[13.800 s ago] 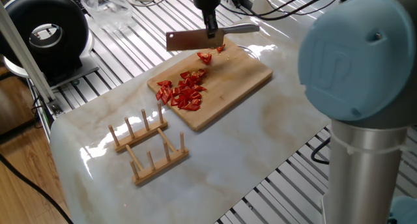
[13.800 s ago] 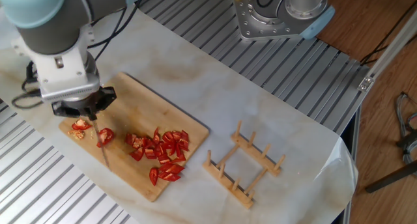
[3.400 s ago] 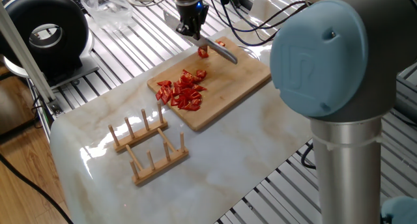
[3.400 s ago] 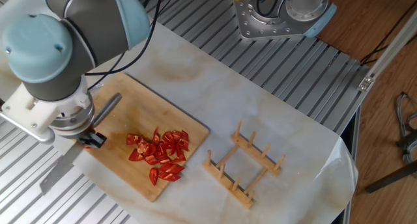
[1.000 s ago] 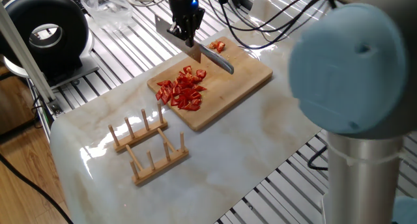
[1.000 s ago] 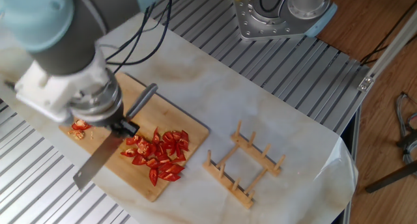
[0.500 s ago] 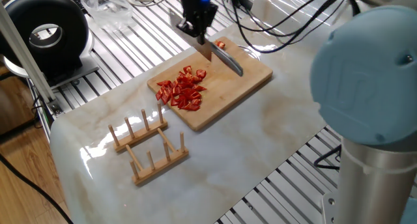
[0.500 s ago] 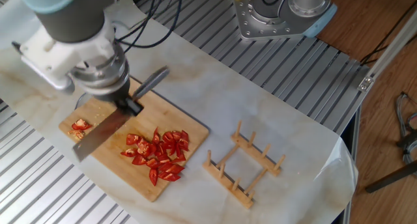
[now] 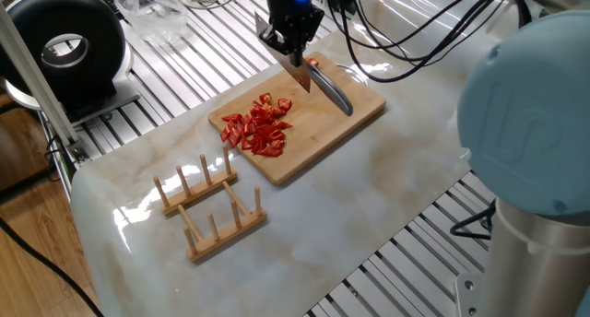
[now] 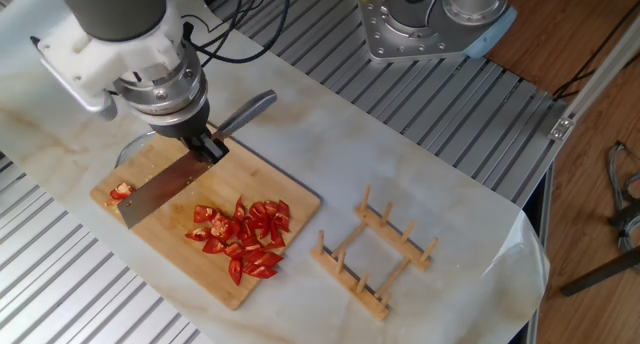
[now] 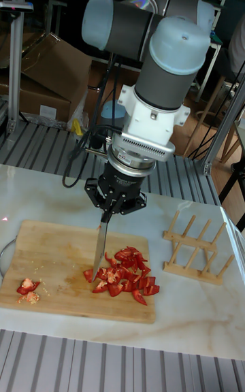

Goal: Chop the chili peppers

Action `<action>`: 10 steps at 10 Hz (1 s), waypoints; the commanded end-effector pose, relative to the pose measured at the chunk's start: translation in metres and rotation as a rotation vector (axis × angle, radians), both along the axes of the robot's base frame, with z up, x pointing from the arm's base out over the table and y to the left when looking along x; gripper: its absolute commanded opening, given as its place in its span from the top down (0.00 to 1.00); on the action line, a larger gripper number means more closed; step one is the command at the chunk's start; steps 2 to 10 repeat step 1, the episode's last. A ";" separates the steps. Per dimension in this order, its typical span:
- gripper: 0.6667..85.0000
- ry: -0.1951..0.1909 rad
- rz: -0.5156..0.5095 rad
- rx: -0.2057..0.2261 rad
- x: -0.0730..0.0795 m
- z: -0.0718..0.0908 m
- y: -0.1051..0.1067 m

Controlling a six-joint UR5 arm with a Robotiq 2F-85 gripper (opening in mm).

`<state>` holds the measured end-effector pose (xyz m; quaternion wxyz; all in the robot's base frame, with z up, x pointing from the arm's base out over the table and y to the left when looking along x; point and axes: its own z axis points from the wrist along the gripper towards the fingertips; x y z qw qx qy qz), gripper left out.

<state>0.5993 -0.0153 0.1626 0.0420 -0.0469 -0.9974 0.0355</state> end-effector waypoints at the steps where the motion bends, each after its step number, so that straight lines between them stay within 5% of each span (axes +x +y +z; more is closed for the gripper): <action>1: 0.99 -0.020 -0.021 0.026 0.001 0.002 0.005; 10: 0.99 -0.020 -0.021 0.026 0.001 0.002 0.005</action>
